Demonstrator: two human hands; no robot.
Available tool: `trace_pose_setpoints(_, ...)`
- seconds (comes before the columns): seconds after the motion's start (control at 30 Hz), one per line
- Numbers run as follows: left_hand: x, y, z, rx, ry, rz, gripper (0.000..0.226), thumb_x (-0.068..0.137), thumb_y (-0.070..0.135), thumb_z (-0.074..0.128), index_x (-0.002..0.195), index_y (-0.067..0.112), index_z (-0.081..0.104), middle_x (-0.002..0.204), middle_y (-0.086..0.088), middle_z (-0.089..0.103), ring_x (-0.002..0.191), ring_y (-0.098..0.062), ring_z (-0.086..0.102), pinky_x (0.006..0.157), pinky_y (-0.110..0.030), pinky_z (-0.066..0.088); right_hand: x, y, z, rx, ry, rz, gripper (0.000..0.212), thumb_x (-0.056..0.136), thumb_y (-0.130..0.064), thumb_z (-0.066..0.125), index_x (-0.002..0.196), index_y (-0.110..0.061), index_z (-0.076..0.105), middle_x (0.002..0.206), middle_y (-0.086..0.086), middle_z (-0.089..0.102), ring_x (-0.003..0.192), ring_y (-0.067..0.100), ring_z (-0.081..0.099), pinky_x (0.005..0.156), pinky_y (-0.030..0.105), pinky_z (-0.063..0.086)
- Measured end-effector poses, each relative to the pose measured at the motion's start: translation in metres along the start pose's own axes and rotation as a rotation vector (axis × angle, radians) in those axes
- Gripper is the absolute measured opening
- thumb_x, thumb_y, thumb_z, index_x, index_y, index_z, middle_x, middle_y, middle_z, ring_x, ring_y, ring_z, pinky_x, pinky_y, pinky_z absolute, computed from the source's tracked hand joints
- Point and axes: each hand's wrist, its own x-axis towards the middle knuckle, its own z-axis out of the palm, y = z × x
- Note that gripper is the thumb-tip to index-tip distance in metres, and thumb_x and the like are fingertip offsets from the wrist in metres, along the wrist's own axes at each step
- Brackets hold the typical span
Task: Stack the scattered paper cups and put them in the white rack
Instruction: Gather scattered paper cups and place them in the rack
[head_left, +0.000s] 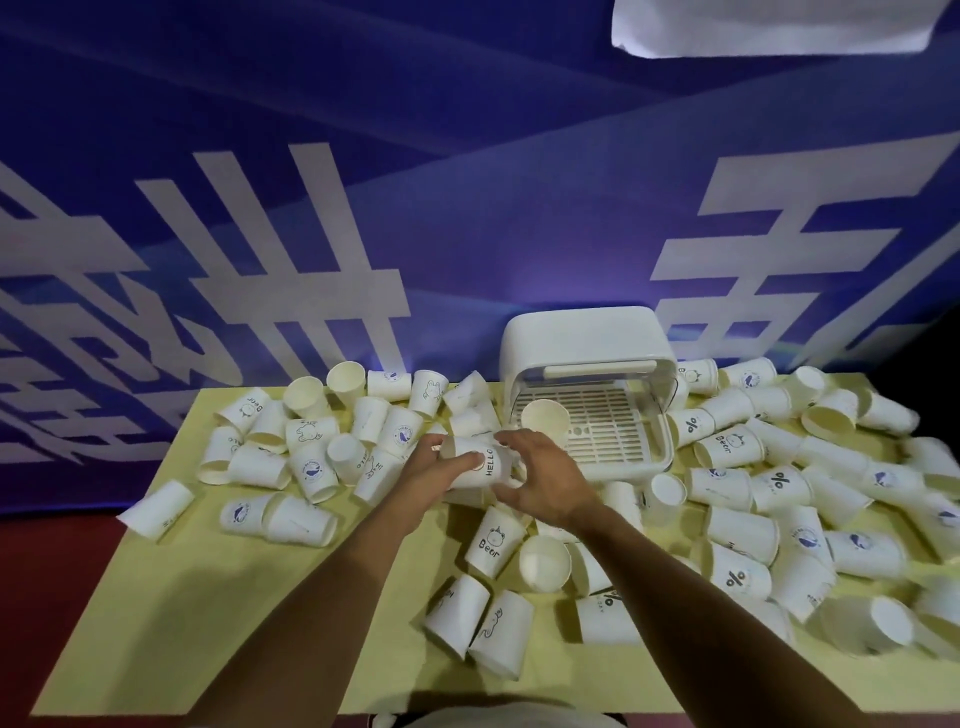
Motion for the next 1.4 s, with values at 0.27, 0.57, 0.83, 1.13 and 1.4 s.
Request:
trace_pose_setpoints(0.27, 0.004, 0.012, 0.013, -0.039, -0.174, 0.097, 0.079, 0.057, 0.05, 0.087, 0.125, 0.031, 0.052, 0.122, -0.002, 0.065, 0.111, -0.02, 0.065, 0.099, -0.044, 0.054, 0.0, -0.004, -0.006, -0.052, 0.113, -0.042, 0.066, 0.075, -0.042, 0.077, 0.133, -0.019, 0.057, 0.122, 0.0, 0.065, 0.116, 0.022, 0.051, 0.097, 0.04, 0.045)
trace_pose_setpoints(0.57, 0.005, -0.003, -0.002, 0.157, -0.177, 0.021, 0.079, 0.063, 0.067, 0.077, 0.127, 0.03, 0.051, 0.122, 0.005, 0.062, 0.111, -0.011, 0.061, 0.091, -0.034, 0.053, 0.01, 0.014, -0.032, 0.399, 0.491, 0.372, 0.061, 0.066, -0.044, 0.082, 0.117, -0.041, 0.049, 0.108, -0.017, 0.06, 0.098, 0.002, 0.057, 0.078, 0.025, 0.048)
trace_pose_setpoints(0.83, 0.002, -0.024, -0.016, 0.315, -0.143, -0.057, 0.06, 0.073, 0.053, 0.078, 0.124, 0.03, 0.054, 0.119, 0.007, 0.058, 0.108, -0.01, 0.059, 0.101, -0.039, 0.049, 0.021, 0.025, -0.016, 0.352, 0.358, 0.418, 0.07, 0.071, -0.031, 0.085, 0.13, -0.024, 0.048, 0.114, -0.005, 0.065, 0.103, 0.018, 0.059, 0.084, 0.033, 0.048)
trace_pose_setpoints(1.13, -0.006, -0.037, -0.029, 0.305, -0.092, -0.063, 0.055, 0.077, 0.049, 0.079, 0.122, 0.028, 0.055, 0.118, 0.006, 0.059, 0.108, -0.008, 0.059, 0.096, -0.033, 0.05, 0.025, 0.029, -0.004, 0.366, 0.374, 0.439, 0.065, 0.069, -0.028, 0.085, 0.124, -0.023, 0.05, 0.114, -0.004, 0.061, 0.106, 0.019, 0.059, 0.085, 0.037, 0.052)
trace_pose_setpoints(1.4, -0.01, -0.039, -0.033, 0.314, -0.084, -0.065, 0.058, 0.079, 0.047, 0.079, 0.126, 0.025, 0.055, 0.119, 0.004, 0.06, 0.109, -0.01, 0.059, 0.093, -0.03, 0.05, 0.03, 0.029, 0.0, 0.263, 0.357, 0.449, 0.079, 0.077, -0.035, 0.083, 0.143, -0.014, 0.044, 0.142, 0.005, 0.052, 0.131, 0.024, 0.048, 0.107, 0.034, 0.039)
